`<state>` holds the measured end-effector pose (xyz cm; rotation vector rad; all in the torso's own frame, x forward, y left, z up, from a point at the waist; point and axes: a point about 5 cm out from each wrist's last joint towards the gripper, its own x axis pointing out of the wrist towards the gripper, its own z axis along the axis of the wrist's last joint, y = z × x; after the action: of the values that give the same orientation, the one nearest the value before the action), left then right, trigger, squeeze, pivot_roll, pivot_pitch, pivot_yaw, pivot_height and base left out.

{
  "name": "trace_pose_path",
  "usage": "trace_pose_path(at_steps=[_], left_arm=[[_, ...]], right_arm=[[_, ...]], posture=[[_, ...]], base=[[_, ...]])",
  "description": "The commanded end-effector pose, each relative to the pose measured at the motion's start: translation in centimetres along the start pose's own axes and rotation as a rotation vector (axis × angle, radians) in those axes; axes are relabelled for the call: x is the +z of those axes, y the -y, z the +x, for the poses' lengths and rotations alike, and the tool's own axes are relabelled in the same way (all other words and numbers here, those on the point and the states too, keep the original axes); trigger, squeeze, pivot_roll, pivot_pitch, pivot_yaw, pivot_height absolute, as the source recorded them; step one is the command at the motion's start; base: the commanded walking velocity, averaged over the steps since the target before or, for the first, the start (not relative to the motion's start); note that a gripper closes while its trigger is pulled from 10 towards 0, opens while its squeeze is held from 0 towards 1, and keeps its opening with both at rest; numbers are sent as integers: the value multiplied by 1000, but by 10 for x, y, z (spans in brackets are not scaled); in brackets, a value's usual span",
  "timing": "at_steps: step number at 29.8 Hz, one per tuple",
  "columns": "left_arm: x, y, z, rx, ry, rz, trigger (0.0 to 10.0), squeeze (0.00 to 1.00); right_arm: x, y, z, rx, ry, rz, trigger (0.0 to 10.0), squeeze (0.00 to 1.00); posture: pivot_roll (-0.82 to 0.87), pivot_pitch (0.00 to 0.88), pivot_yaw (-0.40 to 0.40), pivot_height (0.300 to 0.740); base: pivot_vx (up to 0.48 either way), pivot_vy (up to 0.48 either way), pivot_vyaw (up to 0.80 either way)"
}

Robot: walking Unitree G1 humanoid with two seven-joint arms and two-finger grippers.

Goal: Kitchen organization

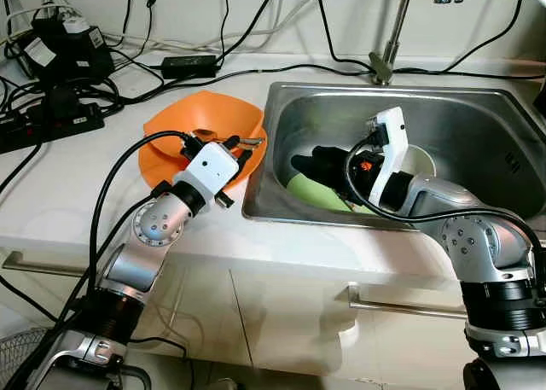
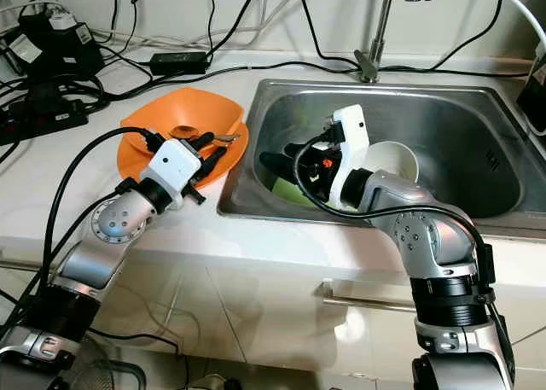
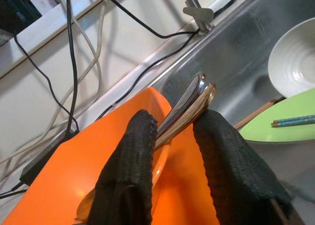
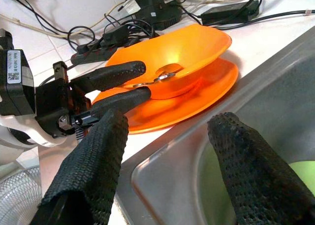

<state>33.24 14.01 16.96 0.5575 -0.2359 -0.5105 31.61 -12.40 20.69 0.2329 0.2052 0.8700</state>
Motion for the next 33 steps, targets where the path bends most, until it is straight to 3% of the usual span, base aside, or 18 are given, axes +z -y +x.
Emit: trace_pose_path(at_steps=[1, 4, 5, 6, 7, 18, 19, 20, 21, 33], left_arm=[[2, -6, 2, 15, 4, 35, 10000, 1000], [1, -6, 3, 17, 1, 53, 10000, 1000], [1, -6, 4, 16, 0, 54, 10000, 831], [1, -6, 4, 16, 0, 54, 10000, 831], [0, -6, 5, 10, -4, 68, 10000, 0], [-2, -5, 14, 6, -10, 91, 10000, 0], [-2, -4, 15, 6, -6, 82, 7412, 0], [-2, -4, 15, 6, -4, 77, 3373, 0], [-2, -4, 15, 3, -2, 75, 0, 0], [-3, -6, 14, 7, 11, 63, 0, 0]], right_arm=[[-1, -2, 1, -4, -4, -12, 10000, 0], [-1, -2, 1, -4, -4, -13, 10000, 0], [-1, -2, 1, -4, -3, -13, 10000, 0], [-1, -2, 1, -4, -3, -13, 10000, 0], [-1, -2, 1, -4, -3, -13, 10000, 0], [-2, -3, 3, 3, -2, -12, 10000, 0], [-2, -3, 3, 2, -2, -13, 10000, 0], [-2, -3, 2, 2, -2, -13, 10000, 0], [-2, -3, 2, 2, -2, -13, 10000, 0], [-1, -2, 2, 0, -2, -14, 10000, 0]], posture=[[-56, 44, 88, 740], [-57, 42, 89, 740], [-57, 42, 89, 740], [-57, 42, 89, 740], [-57, 42, 89, 740], [-58, 32, 93, 740], [-60, 32, 93, 740], [-61, 32, 93, 740], [-61, 33, 93, 740], [-56, 31, 90, 740]], base=[[0, 0, 0], [0, 0, 0], [0, 0, 0], [0, 0, 0], [0, 0, 0], [0, 0, 0], [0, 0, 0], [0, 0, 0], [0, 0, 0], [0, 0, 0]])
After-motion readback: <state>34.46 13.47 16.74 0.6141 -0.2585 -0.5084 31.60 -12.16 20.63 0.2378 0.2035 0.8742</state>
